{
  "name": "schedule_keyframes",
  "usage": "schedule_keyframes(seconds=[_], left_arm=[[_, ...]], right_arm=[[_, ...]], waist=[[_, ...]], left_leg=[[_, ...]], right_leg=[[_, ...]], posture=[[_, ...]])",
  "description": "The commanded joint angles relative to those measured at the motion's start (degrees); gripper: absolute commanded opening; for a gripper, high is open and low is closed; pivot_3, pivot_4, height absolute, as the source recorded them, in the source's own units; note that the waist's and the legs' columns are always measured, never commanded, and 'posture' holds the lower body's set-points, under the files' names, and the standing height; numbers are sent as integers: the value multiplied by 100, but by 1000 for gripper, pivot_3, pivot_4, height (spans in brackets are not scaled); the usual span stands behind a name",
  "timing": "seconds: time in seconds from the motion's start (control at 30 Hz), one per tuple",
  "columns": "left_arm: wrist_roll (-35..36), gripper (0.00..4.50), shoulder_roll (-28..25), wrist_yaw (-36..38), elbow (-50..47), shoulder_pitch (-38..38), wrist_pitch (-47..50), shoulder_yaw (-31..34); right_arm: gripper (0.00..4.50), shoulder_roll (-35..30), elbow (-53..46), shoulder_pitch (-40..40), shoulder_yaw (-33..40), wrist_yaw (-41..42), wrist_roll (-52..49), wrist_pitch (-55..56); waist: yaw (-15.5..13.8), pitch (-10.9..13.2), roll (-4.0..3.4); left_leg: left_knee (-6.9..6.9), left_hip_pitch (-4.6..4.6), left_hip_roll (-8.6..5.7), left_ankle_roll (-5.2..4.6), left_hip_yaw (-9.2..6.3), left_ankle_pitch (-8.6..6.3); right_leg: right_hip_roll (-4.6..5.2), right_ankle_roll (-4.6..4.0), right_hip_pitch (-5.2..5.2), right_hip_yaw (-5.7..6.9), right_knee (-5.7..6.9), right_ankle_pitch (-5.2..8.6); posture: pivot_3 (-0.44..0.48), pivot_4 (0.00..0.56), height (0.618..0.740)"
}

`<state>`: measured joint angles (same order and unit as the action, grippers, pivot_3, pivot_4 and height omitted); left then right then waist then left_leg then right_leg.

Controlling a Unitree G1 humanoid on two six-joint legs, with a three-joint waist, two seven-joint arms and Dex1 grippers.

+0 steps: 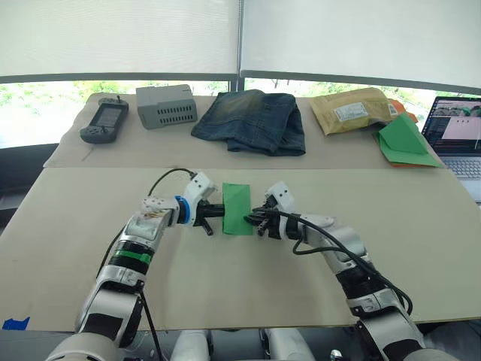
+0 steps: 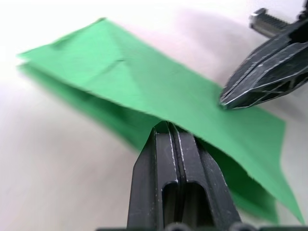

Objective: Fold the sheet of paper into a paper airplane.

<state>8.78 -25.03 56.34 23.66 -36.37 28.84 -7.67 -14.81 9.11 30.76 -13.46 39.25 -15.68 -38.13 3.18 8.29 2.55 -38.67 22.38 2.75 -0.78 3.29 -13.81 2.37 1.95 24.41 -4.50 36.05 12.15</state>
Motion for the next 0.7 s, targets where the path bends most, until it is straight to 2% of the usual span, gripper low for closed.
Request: schedule_keyframes(seconds=[0.03,0.17,0.3,0.53,0.7], left_arm=[[159,0,-265,-48,-348,38,153,299],[557,0,-352,63,-775,51,261,625],[956,0,-57,212,-1206,53,216,655],[414,0,344,-7,-534,-59,-101,-63],[-17,0,322,-77,-29,-78,-424,-419]], right_arm=[[42,46,179,56,-175,83,159,34],[42,67,201,31,-215,75,264,13],[42,45,69,-89,-241,34,332,50],[42,-91,-409,-313,-181,-117,457,-1],[42,-238,-640,-409,-88,-236,520,41]], waist=[[-1,1,-1],[-15,2,-1],[-40,2,-2],[-56,2,-2],[-68,5,-2]], left_leg=[[2,0,0,0,-1,0],[3,6,0,1,-7,0],[3,6,0,1,-7,0],[4,5,-3,1,-9,-1],[4,17,-5,1,-14,-1]], right_leg=[[0,-1,0,0,0,0],[3,-6,2,9,-2,-2],[6,-10,0,13,-3,-3],[5,-11,-1,15,-4,0],[6,-11,5,19,-8,1]], posture=[[0,150,734],[0,150,734],[0,150,734],[0,150,734],[0,150,734]])
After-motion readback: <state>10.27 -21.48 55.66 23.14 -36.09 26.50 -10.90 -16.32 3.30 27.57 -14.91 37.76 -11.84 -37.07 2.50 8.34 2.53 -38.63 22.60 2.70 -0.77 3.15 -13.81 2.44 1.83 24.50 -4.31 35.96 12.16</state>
